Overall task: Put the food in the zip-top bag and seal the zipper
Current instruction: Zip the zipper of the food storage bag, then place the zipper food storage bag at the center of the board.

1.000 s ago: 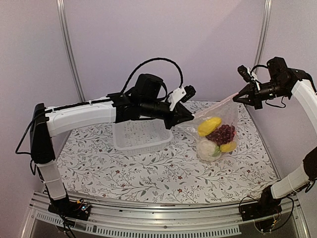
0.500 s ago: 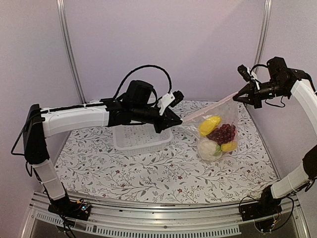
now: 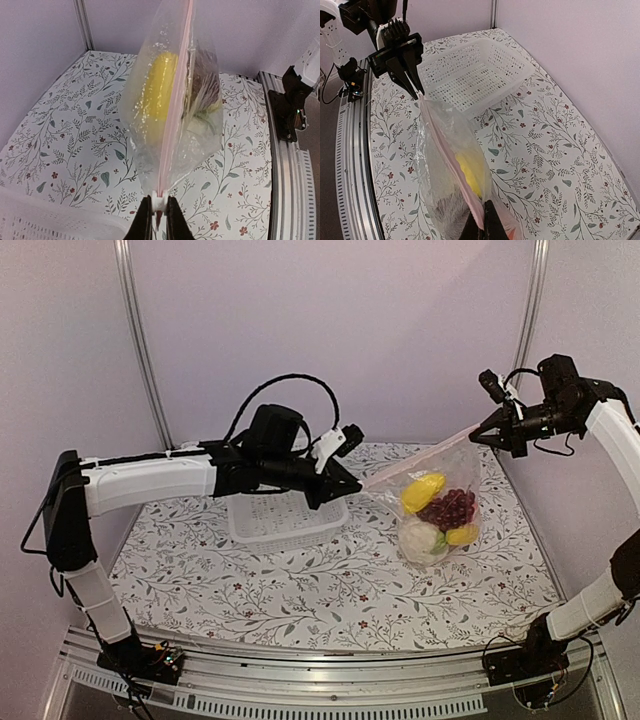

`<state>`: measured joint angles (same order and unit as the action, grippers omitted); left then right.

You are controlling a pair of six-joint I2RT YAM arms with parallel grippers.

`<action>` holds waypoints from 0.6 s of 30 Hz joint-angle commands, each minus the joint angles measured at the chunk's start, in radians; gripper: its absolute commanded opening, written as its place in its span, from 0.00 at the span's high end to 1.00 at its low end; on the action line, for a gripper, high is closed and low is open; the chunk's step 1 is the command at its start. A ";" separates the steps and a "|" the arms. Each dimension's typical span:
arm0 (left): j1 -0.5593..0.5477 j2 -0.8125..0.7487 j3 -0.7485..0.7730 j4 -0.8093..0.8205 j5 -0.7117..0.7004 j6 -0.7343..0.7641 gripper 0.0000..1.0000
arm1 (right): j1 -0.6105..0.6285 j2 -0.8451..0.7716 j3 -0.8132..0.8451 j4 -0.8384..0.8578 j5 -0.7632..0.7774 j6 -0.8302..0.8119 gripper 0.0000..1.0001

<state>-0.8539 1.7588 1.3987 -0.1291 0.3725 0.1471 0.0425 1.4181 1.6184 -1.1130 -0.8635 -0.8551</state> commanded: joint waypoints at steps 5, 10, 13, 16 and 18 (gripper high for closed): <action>0.099 0.146 0.270 -0.119 0.035 0.016 0.98 | -0.035 0.094 0.105 0.269 -0.011 0.108 1.00; 0.132 0.261 0.520 -0.192 0.009 0.062 0.99 | -0.035 0.225 0.285 0.311 -0.033 0.148 1.00; 0.146 0.278 0.563 -0.206 0.017 0.081 0.99 | -0.035 0.244 0.279 0.328 -0.062 0.137 1.00; 0.147 0.273 0.523 -0.208 0.045 0.098 0.98 | -0.035 0.199 0.150 0.344 -0.076 0.069 1.00; 0.143 0.273 0.475 -0.209 0.088 0.096 0.98 | -0.036 0.151 0.018 0.362 -0.065 0.013 0.98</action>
<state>-0.7120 2.0262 1.9274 -0.2981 0.3897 0.2161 0.0097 1.6394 1.7977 -0.7971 -0.8932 -0.7601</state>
